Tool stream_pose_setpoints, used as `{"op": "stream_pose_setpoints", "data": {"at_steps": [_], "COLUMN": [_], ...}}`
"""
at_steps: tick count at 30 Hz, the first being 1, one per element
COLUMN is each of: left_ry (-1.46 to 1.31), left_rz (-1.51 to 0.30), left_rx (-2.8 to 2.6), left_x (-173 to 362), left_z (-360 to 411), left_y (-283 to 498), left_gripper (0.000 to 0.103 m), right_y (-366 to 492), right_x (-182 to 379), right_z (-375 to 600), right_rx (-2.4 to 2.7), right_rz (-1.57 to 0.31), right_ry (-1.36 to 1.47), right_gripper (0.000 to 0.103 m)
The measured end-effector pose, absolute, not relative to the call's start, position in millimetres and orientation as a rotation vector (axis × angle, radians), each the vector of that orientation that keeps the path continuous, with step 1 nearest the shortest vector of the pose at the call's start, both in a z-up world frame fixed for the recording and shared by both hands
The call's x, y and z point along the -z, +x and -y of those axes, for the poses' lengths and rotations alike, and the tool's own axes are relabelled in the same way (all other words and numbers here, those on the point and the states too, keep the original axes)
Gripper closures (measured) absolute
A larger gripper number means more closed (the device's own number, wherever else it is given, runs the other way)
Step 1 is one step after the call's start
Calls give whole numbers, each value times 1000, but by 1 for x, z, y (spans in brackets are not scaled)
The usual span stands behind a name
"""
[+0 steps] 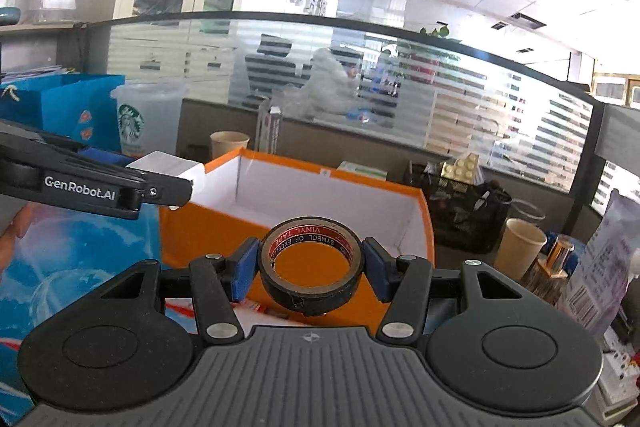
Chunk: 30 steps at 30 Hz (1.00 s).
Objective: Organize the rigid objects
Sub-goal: 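Lift both held items and carry them over the orange box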
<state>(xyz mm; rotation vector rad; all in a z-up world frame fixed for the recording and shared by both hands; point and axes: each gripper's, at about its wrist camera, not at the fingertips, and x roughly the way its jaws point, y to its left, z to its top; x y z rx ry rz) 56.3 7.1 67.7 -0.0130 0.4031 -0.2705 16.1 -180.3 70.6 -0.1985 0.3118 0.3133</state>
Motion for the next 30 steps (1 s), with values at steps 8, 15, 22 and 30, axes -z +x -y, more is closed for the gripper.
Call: {"op": "stream_pose_setpoints", "data": {"at_steps": [8,15,22,30], "left_ry": [-34,-49,-41,-39], "left_rz": [-415,-427,-433,-458], "left_rx": [260,260,256,252], "left_x": [-73,-74,-76,-70], "left_z": [-5,-2,7,15], "left_y": [81,103,125,151], "left_gripper": [35,35,35,35], "right_y": [46,67,98,127], "right_x": [-79,-80,-80,-81], "right_z": [187,191,195,195], "right_rx": [-297,-281,-277,-266], "right_rz": [-306,-300,-319,-329], "right_ry": [-172,-166,-143,-152], "right_gripper": [51,51,51,51]}}
